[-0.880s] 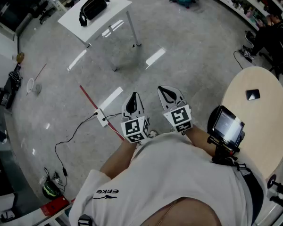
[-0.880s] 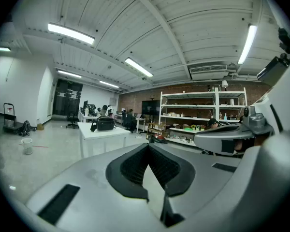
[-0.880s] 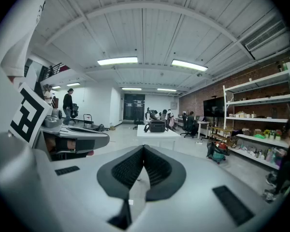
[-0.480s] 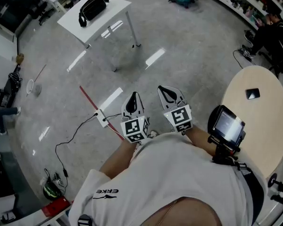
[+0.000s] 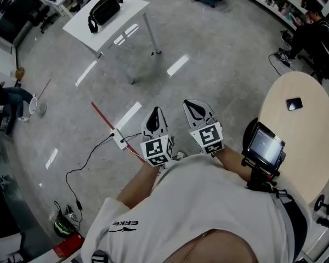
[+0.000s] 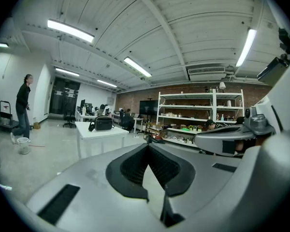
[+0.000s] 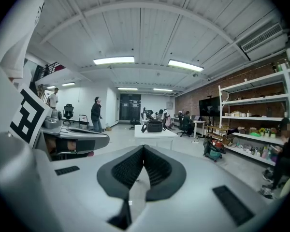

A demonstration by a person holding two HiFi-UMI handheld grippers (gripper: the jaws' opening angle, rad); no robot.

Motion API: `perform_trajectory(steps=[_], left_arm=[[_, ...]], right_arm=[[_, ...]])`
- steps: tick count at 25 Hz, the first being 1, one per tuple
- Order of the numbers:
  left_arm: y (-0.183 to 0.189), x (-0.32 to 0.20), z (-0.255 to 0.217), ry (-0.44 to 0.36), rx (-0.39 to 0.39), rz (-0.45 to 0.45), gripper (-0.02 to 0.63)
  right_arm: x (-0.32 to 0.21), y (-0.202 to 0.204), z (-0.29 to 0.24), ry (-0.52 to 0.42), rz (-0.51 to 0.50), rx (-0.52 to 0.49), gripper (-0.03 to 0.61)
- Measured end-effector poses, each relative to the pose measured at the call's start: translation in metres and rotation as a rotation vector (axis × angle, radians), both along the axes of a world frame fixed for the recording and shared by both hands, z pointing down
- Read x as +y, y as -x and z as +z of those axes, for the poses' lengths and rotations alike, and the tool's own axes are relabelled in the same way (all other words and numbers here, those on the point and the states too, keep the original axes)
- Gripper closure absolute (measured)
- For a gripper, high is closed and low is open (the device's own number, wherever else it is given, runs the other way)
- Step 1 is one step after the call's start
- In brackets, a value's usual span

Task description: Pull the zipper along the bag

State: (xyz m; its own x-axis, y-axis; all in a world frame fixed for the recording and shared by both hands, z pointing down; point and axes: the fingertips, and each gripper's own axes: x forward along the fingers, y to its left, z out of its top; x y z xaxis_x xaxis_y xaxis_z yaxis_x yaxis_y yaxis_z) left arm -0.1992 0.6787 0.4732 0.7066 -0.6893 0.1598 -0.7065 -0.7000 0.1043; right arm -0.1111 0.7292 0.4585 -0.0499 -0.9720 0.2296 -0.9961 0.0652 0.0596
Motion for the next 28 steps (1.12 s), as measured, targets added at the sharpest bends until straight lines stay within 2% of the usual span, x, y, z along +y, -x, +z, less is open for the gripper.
perform_trajectory(steps=[4,9,11,18,24,28], left_arm=[[0.002,-0.006,-0.001,0.010,0.002,0.015,0.611],[0.026,-0.011,0.018,0.009,0.009,0.057,0.611],[0.021,-0.012,0.024,0.016,0.012,0.074,0.611],[-0.060,-0.030,0.020,0.008,0.009,0.156,0.611],[-0.170,-0.041,0.018,-0.009,0.002,0.242,0.611],[-0.199,-0.041,0.018,-0.026,0.008,0.303,0.611]], right_arm=[[-0.005,0.002,-0.005,0.002,0.022,0.002,0.574],[-0.005,0.029,0.012,0.007,0.062,0.013,0.574],[-0.003,0.025,0.018,0.010,0.082,0.015,0.574],[-0.018,-0.051,0.014,-0.004,0.166,0.002,0.574],[-0.020,-0.155,0.014,-0.020,0.255,-0.009,0.574],[-0.016,-0.180,0.018,-0.034,0.323,-0.011,0.574]])
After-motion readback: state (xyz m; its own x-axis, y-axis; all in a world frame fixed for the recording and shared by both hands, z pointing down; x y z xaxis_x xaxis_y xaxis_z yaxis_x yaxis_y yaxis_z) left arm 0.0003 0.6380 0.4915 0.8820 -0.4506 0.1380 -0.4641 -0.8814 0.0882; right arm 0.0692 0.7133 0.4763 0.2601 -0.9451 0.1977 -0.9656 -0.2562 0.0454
